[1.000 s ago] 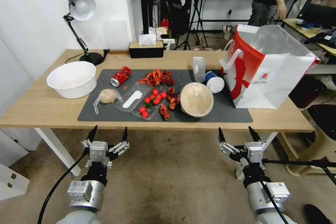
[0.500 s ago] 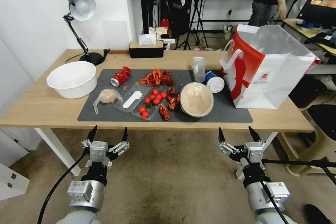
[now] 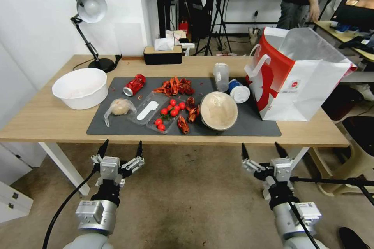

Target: Pick up the trash from the table and place it into the takeout bag.

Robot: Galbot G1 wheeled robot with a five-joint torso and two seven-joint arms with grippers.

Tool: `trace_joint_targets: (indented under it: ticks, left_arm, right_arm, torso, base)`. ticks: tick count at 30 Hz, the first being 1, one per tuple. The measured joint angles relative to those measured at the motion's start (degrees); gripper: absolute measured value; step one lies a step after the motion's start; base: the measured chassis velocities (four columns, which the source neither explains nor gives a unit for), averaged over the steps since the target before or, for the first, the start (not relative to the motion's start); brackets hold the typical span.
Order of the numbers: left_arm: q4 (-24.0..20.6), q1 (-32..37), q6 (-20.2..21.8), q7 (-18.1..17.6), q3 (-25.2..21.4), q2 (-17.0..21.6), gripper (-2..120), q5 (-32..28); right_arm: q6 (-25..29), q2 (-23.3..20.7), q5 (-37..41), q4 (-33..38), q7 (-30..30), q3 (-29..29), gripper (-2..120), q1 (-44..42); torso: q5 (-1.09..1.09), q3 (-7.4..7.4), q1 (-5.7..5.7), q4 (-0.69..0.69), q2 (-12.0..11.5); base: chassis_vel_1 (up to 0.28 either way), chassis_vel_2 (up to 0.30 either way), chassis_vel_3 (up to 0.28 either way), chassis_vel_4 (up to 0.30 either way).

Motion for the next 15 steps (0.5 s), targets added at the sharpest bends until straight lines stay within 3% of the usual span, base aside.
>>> trace_joint_targets:
  ticks: [1,4,15]
  left_arm:
    - [0.0,0.0,0.0,0.0,0.0,0.0,100,0.0]
    - [1.6,-2.4,3.0,-4.8,4.7,-0.1,100,-1.5]
    - [1.9,-2.7,2.2,-4.9,4.7,0.4,100,-2.4]
  right_arm:
    - [0.0,0.0,0.0,0.0,0.0,0.0,100,0.0]
    - [-0.1,0.3,0.3,0.3,-1.0,1.2,100,0.3]
    - [0.2,0.3,0.6,0.2,-1.1,2.6,100,0.7]
  torso:
    - [0.0,0.0,0.0,0.0,0.0]
    - [0.03,0.0,0.0,-0.02,0.0]
    - [0.03,0.0,0.0,0.0,0.0]
  base:
    - [0.0,0.0,0.0,0.0]
    - [0.0,0.0,0.0,0.0]
    - [0.0,0.0,0.0,0.0]
